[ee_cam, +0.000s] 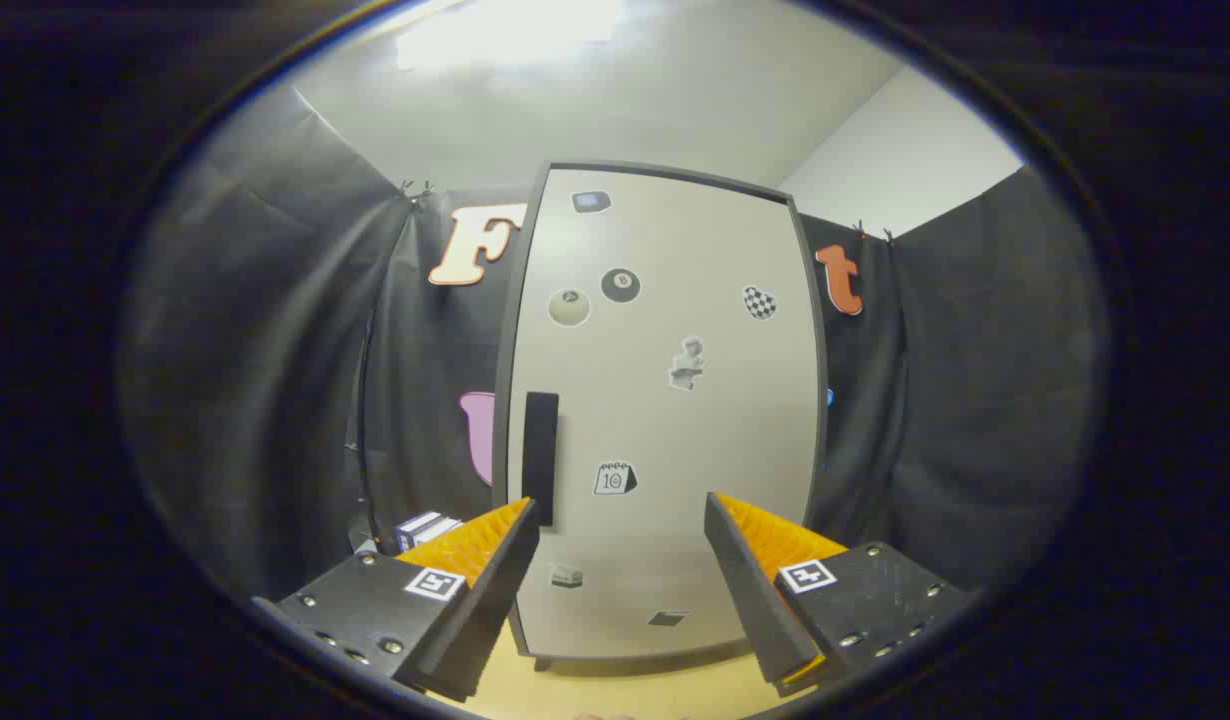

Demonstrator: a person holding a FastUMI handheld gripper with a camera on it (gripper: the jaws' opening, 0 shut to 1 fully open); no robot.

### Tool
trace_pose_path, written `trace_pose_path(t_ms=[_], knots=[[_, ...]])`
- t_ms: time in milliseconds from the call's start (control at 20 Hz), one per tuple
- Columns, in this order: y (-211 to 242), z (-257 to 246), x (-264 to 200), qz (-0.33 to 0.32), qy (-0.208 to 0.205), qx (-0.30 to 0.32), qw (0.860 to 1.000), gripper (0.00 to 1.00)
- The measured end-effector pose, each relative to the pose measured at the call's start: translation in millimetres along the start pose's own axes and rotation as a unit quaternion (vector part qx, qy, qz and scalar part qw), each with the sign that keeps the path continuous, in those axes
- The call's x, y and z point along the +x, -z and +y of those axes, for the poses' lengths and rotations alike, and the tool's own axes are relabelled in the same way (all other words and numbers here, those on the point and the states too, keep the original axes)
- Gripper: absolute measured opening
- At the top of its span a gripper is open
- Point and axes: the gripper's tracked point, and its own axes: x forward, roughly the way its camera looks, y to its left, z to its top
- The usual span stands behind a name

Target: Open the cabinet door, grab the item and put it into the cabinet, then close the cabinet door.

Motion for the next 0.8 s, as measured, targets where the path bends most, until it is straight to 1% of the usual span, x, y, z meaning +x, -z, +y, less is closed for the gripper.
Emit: trace_pose_path(t_ms=[200,450,800], knots=[[-7.4,11.3,19.2,-0.008,-0.002,0.009,1.0,0.98],[-2.6,23.7,51.9,-0.006,-0.01,0.027,1.0,0.98],[11.0,54.1,101.5,0.001,-0.04,0.044,0.998,0.98]])
